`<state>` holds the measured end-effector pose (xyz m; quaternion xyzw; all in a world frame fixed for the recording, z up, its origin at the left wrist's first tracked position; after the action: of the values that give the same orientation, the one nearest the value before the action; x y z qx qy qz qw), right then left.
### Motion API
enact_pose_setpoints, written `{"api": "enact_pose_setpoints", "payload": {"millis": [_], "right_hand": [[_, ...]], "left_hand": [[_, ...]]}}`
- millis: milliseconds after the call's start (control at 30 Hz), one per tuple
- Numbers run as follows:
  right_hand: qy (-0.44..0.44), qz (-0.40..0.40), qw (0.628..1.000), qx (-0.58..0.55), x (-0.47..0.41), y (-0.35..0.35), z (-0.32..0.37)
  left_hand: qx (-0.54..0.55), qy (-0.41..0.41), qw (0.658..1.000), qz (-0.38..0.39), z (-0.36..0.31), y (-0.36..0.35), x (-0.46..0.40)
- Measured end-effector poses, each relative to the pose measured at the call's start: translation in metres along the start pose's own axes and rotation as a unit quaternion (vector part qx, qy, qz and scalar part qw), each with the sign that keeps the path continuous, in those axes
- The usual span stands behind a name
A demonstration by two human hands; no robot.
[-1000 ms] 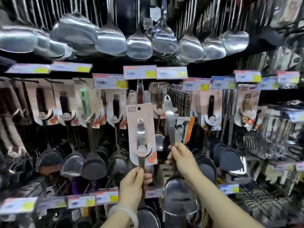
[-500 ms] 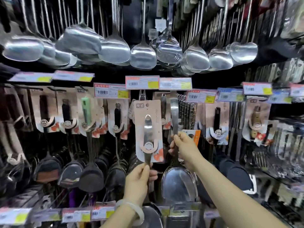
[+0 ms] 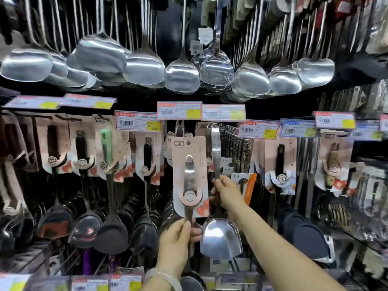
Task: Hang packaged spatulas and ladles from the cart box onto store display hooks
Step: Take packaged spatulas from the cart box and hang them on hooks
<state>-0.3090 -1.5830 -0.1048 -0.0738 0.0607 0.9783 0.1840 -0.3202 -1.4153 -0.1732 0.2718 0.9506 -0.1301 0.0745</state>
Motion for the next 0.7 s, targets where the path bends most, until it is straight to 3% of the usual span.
{"api": "enact_pose_setpoints", "payload": {"millis": [200,333,567,700], "right_hand": [[-0.026,-0.008,0.997,-0.074,-0.035,-0.007,-0.009],[-0.038,-0.029,0.998,-0.041,-0.055,-0.007,-0.009],[-0.033,-0.066,0.994,-0.078,-0.086,-0.010,-0.016],[-0.081,-0.048,0.995,0.034,-0.090,-0.009,-0.024]], "left_hand": [[-0.011,-0.008,1.000,-0.016,0.005,0.009,-0.001],[-0.035,-0.011,0.999,-0.022,0.007,0.010,-0.004],[-0.028,-0.010,0.999,-0.036,0.012,0.008,-0.005],[-0.010,-0.016,0.998,-0.053,0.016,0.009,-0.004]]}}
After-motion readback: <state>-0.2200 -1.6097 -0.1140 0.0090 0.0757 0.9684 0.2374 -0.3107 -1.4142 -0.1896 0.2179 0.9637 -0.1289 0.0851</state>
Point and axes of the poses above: each hand's wrist, its own x-axis away from the middle knuckle, its own y-axis out of the back of the hand, z = x × y, the point moved 4 cm from there along -x, towards the middle knuckle, and after that the axes turned 12 degrees about z, right-handed, at the moved point
